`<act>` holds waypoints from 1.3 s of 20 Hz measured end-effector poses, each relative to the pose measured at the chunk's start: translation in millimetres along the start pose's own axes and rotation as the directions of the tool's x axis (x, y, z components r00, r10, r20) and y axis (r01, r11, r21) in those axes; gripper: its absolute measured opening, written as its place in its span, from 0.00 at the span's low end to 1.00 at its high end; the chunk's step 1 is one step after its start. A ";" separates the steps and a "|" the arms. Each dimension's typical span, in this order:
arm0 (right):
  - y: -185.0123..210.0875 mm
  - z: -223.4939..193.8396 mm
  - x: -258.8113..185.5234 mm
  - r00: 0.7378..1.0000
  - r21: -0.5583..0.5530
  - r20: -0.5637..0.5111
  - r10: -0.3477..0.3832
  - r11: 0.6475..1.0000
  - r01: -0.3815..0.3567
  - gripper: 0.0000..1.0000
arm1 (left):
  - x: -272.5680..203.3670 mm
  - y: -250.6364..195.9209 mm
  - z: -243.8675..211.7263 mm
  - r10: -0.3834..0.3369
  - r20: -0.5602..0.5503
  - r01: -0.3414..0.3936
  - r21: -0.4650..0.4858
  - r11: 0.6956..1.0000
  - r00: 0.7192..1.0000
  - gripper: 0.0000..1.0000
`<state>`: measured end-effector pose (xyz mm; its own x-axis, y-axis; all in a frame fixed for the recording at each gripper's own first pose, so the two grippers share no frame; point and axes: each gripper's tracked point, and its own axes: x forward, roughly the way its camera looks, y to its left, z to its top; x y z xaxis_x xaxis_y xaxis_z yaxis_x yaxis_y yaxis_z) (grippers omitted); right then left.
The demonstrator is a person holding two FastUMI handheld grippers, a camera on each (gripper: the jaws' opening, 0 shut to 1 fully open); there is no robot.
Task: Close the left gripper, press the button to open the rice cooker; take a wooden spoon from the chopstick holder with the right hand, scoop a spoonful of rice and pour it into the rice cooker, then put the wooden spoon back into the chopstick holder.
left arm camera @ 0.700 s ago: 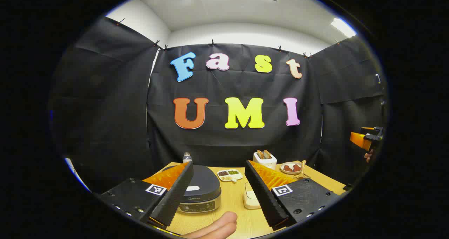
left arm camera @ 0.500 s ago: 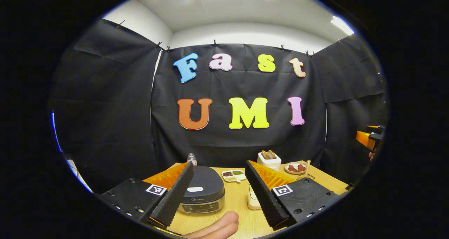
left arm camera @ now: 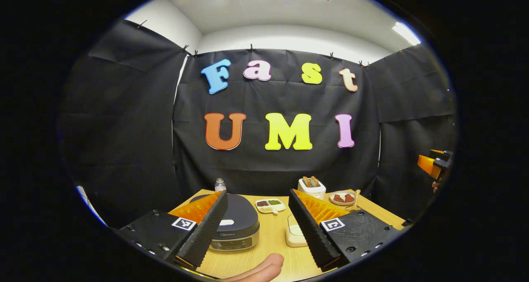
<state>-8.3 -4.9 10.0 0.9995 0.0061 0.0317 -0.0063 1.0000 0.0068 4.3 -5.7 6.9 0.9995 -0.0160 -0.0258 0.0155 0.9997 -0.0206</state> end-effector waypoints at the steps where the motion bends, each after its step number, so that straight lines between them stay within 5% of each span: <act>1: -0.3 -0.1 0.7 1.000 0.001 0.000 0.001 1.000 -0.001 1.00 | 2.2 2.3 -2.7 0.011 -0.010 -0.011 0.000 1.000 1.000 0.94; 5: -3.5 -4.4 1.1 1.000 0.009 -0.006 0.001 1.000 -0.001 1.00 | 6.7 -9.8 -8.6 -0.029 -0.039 0.028 -0.013 1.000 0.999 0.92; 7: -5.1 -6.7 2.0 1.000 0.013 -0.009 0.001 1.000 -0.001 1.00 | 9.5 -14.2 -8.2 -0.053 -0.044 0.052 -0.014 0.999 0.998 0.80; 8: -6.2 -8.3 2.0 1.000 0.015 -0.012 0.002 1.000 -0.002 0.96 | 12.0 -15.1 -10.3 -0.059 -0.048 0.058 -0.011 0.998 0.997 0.64; 13: -9.7 -14.1 5.2 1.000 0.019 -0.022 0.005 1.000 -0.004 1.00 | 26.1 -6.9 -28.7 -0.039 -0.141 0.041 0.013 0.999 0.989 0.40; 15: -11.3 -18.1 7.4 1.000 0.021 -0.026 0.006 1.000 -0.005 0.96 | 32.9 -3.6 -48.1 -0.029 -0.223 0.029 -0.001 1.000 0.974 0.00; 26: -11.2 -50.7 23.4 0.997 0.011 -0.078 0.021 1.000 -0.020 0.96 | 88.3 64.6 -130.9 0.155 -0.528 -0.137 0.072 0.988 0.835 0.00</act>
<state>16.8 -15.5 -40.0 0.9985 0.0273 -0.0467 -0.0265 0.9995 0.0171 90.2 54.8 -127.6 0.8230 0.1306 -0.5528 -0.1199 0.9912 0.0556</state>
